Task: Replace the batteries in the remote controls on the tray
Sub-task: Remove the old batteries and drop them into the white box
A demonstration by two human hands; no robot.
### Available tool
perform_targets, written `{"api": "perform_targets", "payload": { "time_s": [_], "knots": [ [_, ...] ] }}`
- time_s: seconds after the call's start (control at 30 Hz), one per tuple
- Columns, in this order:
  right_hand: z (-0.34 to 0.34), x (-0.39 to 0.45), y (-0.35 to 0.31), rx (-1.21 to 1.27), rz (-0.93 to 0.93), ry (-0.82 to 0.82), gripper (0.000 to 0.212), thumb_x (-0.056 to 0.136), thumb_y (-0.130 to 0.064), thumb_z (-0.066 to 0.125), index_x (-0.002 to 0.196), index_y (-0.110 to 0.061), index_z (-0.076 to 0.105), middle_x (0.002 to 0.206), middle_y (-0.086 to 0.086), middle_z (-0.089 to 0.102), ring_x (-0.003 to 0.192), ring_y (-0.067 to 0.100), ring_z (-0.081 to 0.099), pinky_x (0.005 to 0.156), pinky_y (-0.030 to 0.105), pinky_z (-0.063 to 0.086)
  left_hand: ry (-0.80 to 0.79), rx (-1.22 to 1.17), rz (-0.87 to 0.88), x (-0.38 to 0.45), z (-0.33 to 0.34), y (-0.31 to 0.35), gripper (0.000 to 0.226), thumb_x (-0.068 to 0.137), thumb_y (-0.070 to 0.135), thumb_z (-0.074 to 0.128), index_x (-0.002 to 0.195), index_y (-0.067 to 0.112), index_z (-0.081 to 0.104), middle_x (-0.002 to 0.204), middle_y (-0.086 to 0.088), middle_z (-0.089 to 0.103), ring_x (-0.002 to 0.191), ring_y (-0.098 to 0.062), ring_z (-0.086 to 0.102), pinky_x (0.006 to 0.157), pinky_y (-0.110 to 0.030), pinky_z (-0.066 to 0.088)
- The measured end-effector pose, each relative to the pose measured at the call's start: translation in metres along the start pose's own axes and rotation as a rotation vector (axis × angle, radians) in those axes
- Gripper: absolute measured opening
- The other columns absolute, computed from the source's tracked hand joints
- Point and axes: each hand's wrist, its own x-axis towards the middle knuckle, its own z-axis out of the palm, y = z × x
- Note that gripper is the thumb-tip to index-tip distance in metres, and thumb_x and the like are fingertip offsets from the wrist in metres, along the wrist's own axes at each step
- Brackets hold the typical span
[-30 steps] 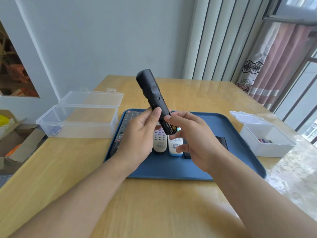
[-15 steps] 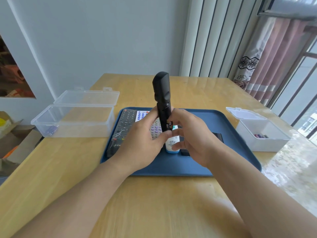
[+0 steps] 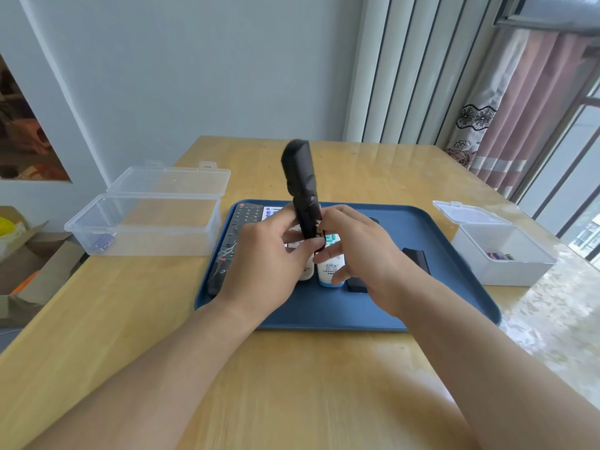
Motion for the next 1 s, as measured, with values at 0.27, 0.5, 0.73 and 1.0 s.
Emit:
{"api": "perform_targets", "payload": {
  "time_s": [0.27,0.5,0.73,1.0],
  "knots": [
    [0.002,0.001,0.005,-0.248,-0.306,0.267,0.007,0.090,-0.040,0.070,0.092,-0.037,0.077,0.079,-0.023,0.073,0.077,0.005,0.069,0.068,0.036,0.059,0.090,-0.080,-0.102,-0.001,-0.003,0.006,0.025,0.085,0.013,0.080,0.103,0.029,0.072,0.094,0.020,0.077,0.084,0.001,0.074,0.080,-0.026,0.060],
    [0.003,0.001,0.010,-0.402,-0.365,0.362,0.012,0.090,-0.042,0.068,0.089,-0.038,0.079,0.058,-0.021,0.067,0.050,0.001,0.054,0.051,0.020,0.038,0.076,-0.087,-0.130,-0.002,-0.002,0.006,0.027,0.083,0.013,0.082,0.096,0.034,0.071,0.087,0.017,0.078,0.083,0.001,0.074,0.077,-0.024,0.058],
    [-0.005,-0.001,-0.002,-0.096,-0.325,0.365,0.009,0.088,-0.029,0.072,0.081,-0.027,0.078,0.072,-0.013,0.076,0.073,0.007,0.074,0.069,0.040,0.062,0.018,-0.257,-0.207,0.005,-0.004,0.006,0.023,0.086,0.000,0.076,0.106,0.012,0.073,0.096,0.003,0.079,0.087,-0.016,0.077,0.076,-0.028,0.062],
    [-0.016,0.003,-0.008,0.931,0.137,0.012,0.016,0.095,-0.015,0.056,0.106,-0.004,0.053,0.084,0.015,0.073,0.068,0.026,0.074,0.056,0.025,0.060,0.044,-0.563,-0.444,0.013,-0.013,0.009,0.021,0.104,0.028,0.053,0.097,0.014,0.067,0.082,-0.004,0.062,0.068,-0.017,0.059,0.055,-0.031,0.055]
  ]
}}
